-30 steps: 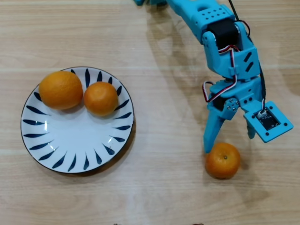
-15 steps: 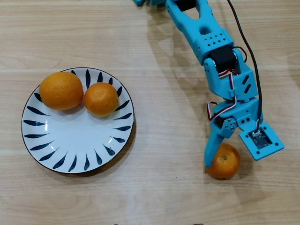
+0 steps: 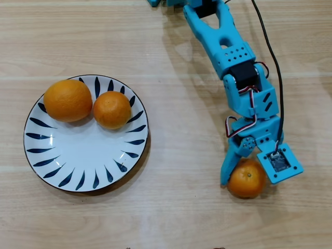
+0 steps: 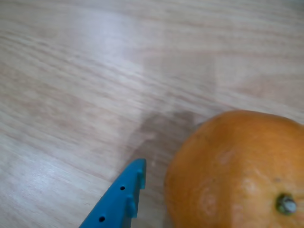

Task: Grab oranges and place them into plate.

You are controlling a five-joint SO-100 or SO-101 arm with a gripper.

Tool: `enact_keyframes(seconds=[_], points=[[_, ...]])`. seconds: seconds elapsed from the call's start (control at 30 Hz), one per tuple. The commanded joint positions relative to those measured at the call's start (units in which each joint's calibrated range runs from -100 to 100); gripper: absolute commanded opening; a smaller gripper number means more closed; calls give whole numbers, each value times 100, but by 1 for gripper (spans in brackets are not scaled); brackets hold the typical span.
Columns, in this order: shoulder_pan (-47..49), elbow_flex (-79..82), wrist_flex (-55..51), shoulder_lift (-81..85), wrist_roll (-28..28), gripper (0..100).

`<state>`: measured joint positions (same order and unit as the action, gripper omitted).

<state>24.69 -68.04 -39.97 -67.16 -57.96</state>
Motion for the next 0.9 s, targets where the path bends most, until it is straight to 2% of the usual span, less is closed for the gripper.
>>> enact_keyframes(seconds=[0.0,0.3,0.4,0.53,0.87], points=[[-123,-73,125,97,4,43],[-219,-73,133,72,30,42],[-227,-145,176,-89,9,36],[-187,-82,743,-249,-12,30],[-195,-109,786,-241,35,23]])
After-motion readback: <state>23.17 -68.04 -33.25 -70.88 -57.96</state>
